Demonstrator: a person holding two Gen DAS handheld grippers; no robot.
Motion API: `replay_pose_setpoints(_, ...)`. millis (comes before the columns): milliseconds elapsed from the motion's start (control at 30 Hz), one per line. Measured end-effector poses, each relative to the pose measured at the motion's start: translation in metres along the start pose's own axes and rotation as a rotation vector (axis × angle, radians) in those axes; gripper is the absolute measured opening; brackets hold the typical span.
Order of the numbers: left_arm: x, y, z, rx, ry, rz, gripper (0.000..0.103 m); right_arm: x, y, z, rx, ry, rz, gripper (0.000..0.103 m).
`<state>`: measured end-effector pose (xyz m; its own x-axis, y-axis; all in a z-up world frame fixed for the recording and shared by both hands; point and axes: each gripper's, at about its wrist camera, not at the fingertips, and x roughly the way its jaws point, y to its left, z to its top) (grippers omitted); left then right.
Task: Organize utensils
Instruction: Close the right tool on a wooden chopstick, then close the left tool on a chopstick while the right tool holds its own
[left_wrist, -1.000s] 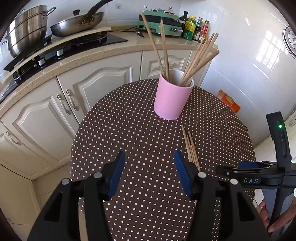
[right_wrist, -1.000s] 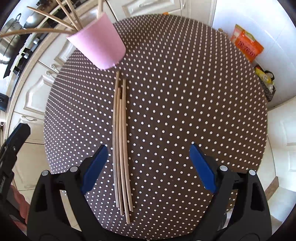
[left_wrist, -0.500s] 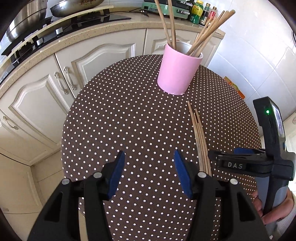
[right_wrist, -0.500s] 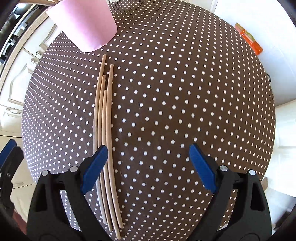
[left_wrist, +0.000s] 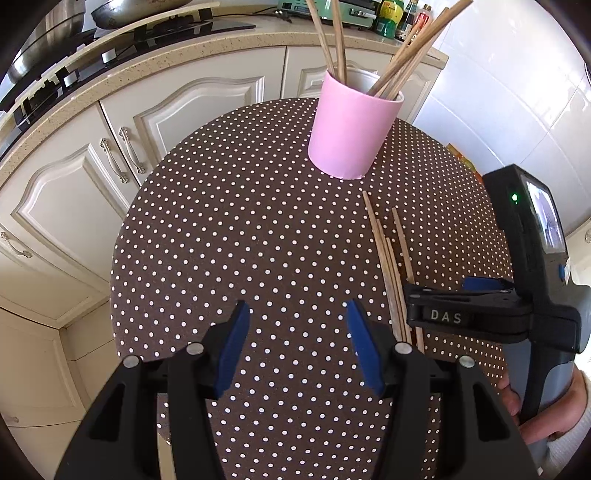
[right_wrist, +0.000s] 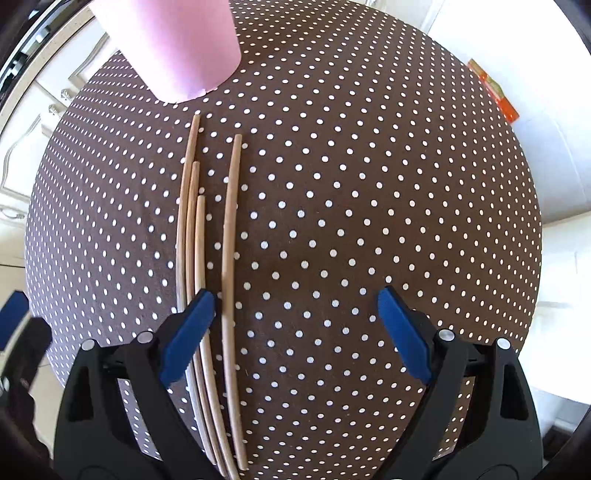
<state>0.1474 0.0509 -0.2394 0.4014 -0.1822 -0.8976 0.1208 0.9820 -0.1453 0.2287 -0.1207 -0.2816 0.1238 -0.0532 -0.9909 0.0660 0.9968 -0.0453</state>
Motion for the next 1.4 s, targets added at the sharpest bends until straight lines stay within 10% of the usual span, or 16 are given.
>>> replay_pose_setpoints(167, 0.003, -0.003, 0.001, -0.004, 0.007, -0.008, 0.055, -0.003, 0.003, 0.009, -0.012, -0.024, 0.012, 0.081)
replay_pose_setpoints(300, 0.006, -0.004, 0.002, -0.012, 0.015, -0.021, 0.055, -0.014, 0.000, 0.010, -0.040, -0.077, 0.033, 0.021)
replay_pose_setpoints(433, 0.011, -0.008, 0.003, -0.016, 0.034, -0.031, 0.055, -0.012, -0.011, 0.012, -0.024, -0.094, 0.071, 0.010)
replay_pose_setpoints(700, 0.022, -0.031, 0.005, 0.026, 0.056, -0.060, 0.055, -0.003, -0.054, 0.013, 0.062, -0.101, 0.246, 0.006)
replay_pose_setpoints(1400, 0.071, -0.080, 0.012, 0.076, 0.176, 0.014, 0.055, -0.004, -0.083, 0.012, 0.086, -0.065, 0.353, 0.006)
